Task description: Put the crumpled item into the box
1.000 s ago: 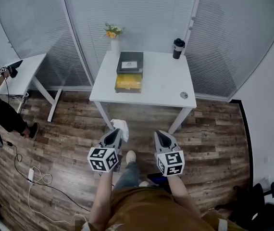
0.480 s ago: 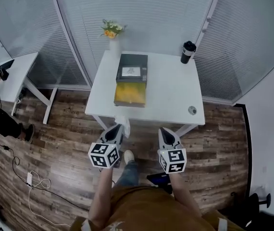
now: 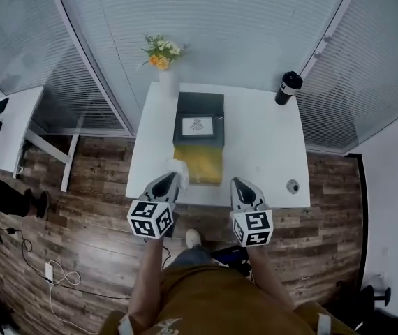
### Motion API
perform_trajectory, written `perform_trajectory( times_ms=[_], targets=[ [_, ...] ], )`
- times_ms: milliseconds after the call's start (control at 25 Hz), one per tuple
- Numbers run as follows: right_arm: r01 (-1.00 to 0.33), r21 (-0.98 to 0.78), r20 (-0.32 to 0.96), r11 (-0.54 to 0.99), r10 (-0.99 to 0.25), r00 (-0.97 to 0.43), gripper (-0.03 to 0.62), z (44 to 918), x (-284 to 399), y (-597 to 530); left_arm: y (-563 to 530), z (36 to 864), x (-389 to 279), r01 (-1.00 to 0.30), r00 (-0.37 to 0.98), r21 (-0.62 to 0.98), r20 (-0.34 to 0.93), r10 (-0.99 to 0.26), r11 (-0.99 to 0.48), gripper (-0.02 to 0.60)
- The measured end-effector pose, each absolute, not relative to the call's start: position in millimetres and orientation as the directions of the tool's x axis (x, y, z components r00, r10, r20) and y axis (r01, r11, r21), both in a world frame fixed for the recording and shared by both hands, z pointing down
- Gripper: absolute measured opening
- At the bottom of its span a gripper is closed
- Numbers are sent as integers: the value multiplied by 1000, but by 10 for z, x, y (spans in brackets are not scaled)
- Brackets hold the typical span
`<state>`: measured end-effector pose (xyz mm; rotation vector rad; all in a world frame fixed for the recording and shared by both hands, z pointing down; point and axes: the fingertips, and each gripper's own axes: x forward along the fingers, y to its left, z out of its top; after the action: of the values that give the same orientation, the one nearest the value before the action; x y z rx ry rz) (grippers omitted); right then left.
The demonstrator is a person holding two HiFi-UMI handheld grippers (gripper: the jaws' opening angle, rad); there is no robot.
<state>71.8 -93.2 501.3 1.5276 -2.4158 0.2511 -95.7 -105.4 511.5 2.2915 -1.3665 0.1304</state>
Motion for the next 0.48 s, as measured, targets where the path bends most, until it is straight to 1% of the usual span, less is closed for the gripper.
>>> perform_trajectory(
  times_ms=[240,480],
  targets=[
    [-912,15,310,409,-869,-385,12,4990,608,-1341,-1510,5194,-1070,-836,527,362,315,-790,-413,29],
    [-931,29,294,364,-893,-340,12,4907,750,-1492,-1736,5189,-990,-815,559,373,304,-772,-443,29]
  ],
)
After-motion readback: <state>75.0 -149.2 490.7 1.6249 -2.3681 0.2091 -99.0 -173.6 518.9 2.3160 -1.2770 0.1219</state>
